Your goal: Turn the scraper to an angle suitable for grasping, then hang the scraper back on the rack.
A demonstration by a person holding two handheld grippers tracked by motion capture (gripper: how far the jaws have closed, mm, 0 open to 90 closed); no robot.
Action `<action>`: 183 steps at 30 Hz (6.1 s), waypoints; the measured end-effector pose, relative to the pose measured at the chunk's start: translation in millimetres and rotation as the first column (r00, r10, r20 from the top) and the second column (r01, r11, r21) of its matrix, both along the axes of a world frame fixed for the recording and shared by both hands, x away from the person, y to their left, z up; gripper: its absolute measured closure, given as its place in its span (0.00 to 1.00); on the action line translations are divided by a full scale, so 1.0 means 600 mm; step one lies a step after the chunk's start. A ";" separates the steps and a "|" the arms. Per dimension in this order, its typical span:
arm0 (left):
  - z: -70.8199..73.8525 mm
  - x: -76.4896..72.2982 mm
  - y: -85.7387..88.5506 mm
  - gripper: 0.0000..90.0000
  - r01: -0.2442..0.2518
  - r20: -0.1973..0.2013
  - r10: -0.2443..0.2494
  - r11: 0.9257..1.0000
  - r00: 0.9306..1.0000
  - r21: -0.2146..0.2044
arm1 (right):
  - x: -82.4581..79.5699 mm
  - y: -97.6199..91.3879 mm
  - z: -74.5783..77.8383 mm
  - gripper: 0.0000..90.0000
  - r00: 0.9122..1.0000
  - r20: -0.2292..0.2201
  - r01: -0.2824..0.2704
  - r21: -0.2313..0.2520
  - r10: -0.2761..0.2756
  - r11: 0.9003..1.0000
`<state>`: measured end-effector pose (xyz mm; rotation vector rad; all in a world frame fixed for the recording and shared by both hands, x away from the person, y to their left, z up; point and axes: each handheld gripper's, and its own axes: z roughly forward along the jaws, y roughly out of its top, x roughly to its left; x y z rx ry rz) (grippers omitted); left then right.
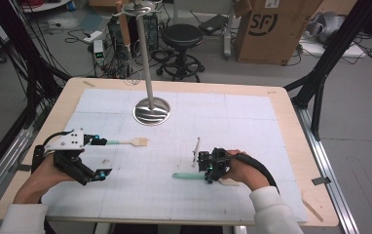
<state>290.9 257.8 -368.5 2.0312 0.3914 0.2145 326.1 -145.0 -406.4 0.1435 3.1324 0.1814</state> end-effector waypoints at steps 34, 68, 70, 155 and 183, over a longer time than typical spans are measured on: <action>-0.002 0.006 0.005 0.02 -0.016 -0.011 0.016 1.000 1.000 -0.007 | 0.007 -0.066 0.135 0.89 0.990 -0.007 0.125 0.527 -0.143 0.840; -0.002 0.009 0.016 0.02 -0.036 -0.013 0.036 0.999 0.999 -0.015 | 0.024 -0.049 0.212 0.89 0.973 0.031 0.136 0.725 -0.230 0.675; -0.002 0.009 0.015 0.02 -0.033 -0.010 0.033 0.999 0.999 -0.021 | 0.027 -0.050 0.213 0.89 0.971 0.030 0.142 0.729 -0.239 0.669; 0.232 0.105 -0.221 0.24 0.032 -0.017 -0.033 0.998 0.999 -0.061 | 0.043 -0.003 0.251 0.89 0.944 0.055 0.138 0.830 -0.325 0.540; 0.244 0.108 -0.250 0.58 0.016 -0.035 -0.018 0.997 0.999 -0.072 | 0.043 0.008 0.252 0.89 0.945 0.034 0.152 0.837 -0.327 0.525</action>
